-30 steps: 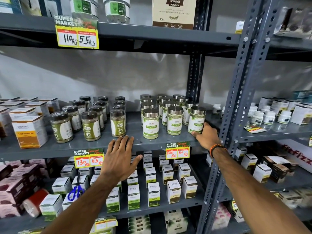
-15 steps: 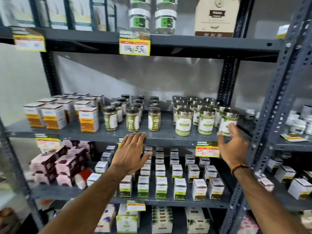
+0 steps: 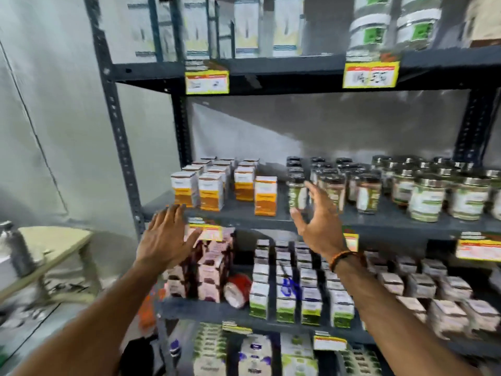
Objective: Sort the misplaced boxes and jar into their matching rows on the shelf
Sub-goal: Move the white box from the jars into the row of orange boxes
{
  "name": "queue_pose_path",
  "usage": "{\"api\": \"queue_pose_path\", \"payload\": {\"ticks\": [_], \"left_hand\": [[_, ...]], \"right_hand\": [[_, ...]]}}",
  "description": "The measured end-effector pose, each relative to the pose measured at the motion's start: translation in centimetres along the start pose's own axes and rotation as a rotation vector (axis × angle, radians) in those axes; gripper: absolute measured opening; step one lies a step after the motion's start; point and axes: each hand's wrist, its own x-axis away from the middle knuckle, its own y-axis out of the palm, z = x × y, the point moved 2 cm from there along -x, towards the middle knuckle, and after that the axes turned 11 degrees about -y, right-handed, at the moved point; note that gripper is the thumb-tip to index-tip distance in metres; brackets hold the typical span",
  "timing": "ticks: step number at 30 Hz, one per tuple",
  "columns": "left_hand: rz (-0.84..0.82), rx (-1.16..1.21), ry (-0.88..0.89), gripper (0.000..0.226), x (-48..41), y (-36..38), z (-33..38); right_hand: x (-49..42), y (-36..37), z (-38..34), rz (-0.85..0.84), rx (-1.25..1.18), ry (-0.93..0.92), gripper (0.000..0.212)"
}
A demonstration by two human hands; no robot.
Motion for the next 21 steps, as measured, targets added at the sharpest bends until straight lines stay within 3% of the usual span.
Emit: {"api": "queue_pose_path", "payload": {"ticks": [5, 9, 14, 21], "left_hand": [[-0.105, 0.076, 0.076, 0.074, -5.1, 1.8, -6.0], [-0.147, 0.096, 0.092, 0.066, -6.3, 3.8, -7.9], [-0.185, 0.119, 0.086, 0.053, -6.9, 5.4, -8.6], [-0.161, 0.142, 0.056, 0.053, -7.0, 6.3, -8.4]], "right_hand": [[-1.8, 5.3, -2.3, 0.042, 0.176, 0.113, 0.074], [-2.9, 6.4, -3.3, 0.067, 0.28, 0.102, 0.072], [-4.8, 7.2, -3.8, -0.017, 0.406, 0.135, 0.077], [-6.7, 10.0, -3.8, -0.172, 0.466, 0.183, 0.069]]}}
